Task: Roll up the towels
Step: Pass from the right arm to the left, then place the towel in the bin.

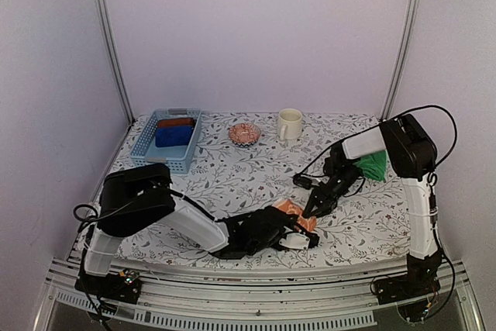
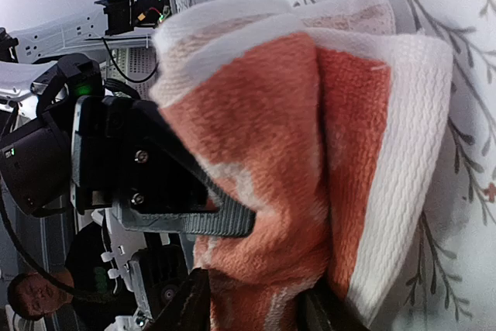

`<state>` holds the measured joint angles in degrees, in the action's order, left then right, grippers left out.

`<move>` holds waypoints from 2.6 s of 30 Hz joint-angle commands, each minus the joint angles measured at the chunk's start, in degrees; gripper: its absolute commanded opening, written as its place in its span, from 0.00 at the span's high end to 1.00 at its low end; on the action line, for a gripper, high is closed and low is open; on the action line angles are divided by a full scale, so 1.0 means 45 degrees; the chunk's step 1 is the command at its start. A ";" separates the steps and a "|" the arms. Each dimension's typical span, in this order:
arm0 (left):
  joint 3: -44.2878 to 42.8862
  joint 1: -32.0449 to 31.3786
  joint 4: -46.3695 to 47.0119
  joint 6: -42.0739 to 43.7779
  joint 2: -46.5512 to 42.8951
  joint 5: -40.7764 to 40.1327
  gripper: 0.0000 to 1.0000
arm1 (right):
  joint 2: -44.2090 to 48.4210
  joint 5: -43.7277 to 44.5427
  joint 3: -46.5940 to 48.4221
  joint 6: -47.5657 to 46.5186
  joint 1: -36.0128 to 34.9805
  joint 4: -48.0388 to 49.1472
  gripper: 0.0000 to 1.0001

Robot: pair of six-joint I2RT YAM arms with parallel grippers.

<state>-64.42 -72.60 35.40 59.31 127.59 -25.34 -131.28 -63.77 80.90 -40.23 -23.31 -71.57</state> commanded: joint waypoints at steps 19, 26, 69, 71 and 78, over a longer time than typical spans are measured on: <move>-0.0192 0.3994 -0.6091 -0.1755 -0.5288 0.1386 1.00 | 0.5092 0.1082 -0.1915 -0.0169 0.3442 0.0994 0.55; 0.0060 0.5865 -0.6243 -0.1257 -0.6589 0.0427 1.00 | 0.5111 0.1118 -0.1999 -0.0084 0.3442 0.1188 0.56; -0.0079 1.3301 -0.2794 0.0226 -0.2234 0.1935 1.00 | 0.4157 0.0952 -0.2275 -0.0071 0.3437 0.1419 0.57; 0.0068 1.3306 -0.3093 0.0122 -0.2303 0.2152 1.00 | 0.4017 0.0891 -0.2187 -0.0102 0.3442 0.1360 0.57; -0.0058 1.3328 -0.4180 -0.0741 -0.2572 0.2648 0.82 | 0.3824 0.0755 -0.2044 -0.0220 0.3442 0.1246 0.57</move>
<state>-65.14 -13.30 21.85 59.35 117.64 -16.10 -113.01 -58.87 70.54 -39.99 -7.81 -65.32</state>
